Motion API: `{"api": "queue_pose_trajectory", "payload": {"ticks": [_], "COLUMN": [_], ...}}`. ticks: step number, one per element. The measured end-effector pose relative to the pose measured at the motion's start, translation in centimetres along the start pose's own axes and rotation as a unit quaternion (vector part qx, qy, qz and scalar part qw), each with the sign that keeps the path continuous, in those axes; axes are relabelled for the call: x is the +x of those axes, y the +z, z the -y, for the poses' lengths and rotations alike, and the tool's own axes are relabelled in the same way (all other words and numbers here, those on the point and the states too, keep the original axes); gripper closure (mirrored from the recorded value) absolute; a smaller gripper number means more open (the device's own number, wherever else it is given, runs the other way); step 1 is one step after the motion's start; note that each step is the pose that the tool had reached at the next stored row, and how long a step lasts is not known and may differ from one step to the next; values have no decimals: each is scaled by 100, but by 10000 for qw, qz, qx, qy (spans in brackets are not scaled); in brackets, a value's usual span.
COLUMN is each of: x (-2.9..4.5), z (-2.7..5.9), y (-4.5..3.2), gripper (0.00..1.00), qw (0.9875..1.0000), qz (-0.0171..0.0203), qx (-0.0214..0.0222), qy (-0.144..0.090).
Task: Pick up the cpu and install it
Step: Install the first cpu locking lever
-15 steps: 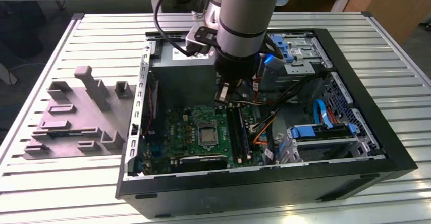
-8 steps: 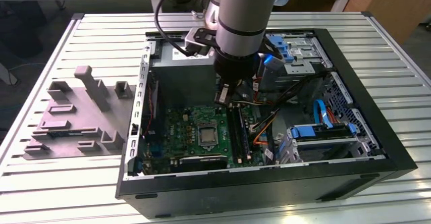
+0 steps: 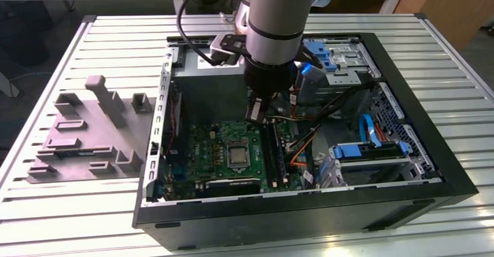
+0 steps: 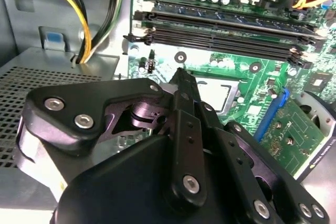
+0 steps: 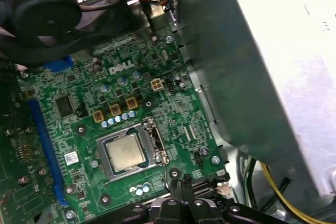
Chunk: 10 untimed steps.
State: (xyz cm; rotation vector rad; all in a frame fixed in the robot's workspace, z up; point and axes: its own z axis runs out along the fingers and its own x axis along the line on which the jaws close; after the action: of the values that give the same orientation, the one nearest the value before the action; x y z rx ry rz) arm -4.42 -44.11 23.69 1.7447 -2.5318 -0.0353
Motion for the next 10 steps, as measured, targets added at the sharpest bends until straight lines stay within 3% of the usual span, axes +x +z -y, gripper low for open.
{"api": "queue_pose_trajectory", "payload": {"ticks": [10], "x": [38], "z": [10], "y": [1], "gripper": [89], "qw": [10000], "qz": [-1], "qx": [1], "qy": [-17]}}
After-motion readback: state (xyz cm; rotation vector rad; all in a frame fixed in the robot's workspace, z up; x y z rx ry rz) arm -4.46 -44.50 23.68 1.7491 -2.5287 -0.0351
